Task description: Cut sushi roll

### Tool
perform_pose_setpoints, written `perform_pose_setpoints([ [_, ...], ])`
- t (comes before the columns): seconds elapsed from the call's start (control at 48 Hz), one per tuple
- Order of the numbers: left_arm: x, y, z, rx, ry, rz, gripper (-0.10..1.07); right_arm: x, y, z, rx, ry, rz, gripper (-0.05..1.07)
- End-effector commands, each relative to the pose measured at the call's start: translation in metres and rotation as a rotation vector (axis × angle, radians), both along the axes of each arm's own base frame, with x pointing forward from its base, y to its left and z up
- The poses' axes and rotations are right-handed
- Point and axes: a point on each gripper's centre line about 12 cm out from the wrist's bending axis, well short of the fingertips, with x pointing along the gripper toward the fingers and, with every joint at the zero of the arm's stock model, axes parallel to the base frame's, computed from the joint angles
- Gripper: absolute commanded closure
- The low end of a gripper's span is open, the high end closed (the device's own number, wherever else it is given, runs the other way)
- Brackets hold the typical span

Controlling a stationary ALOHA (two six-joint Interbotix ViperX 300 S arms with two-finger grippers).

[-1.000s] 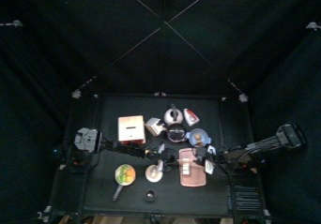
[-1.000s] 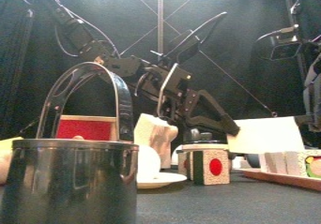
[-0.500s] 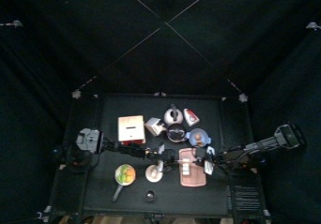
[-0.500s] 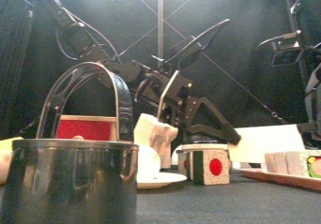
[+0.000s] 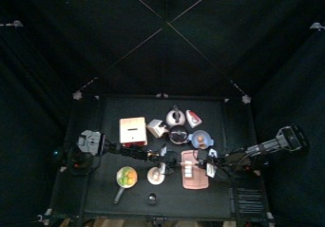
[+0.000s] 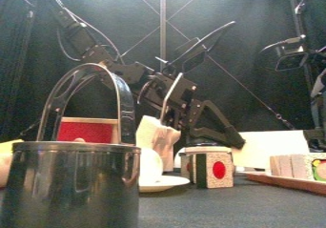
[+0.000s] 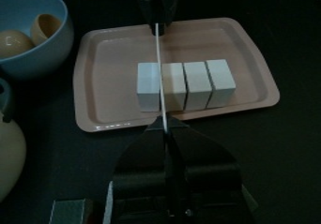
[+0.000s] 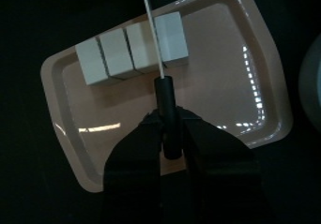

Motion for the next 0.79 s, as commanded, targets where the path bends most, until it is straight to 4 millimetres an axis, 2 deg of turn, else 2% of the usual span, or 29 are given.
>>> perform_pose_setpoints([
  [0.0,-0.002,-0.004,-0.003,0.007,0.029,-0.009,0.66,-0.004,-0.002,-0.007,0.004,0.025,-0.017,0.65],
  [0.396,-0.002,-0.004,-0.003,0.008,0.033,-0.008,0.66,-0.004,-0.004,-0.008,0.010,0.018,-0.027,0.65],
  [0.771,0.004,0.008,0.014,0.005,-0.007,0.016,0.66,-0.003,-0.019,-0.006,0.001,0.014,-0.093,0.65],
])
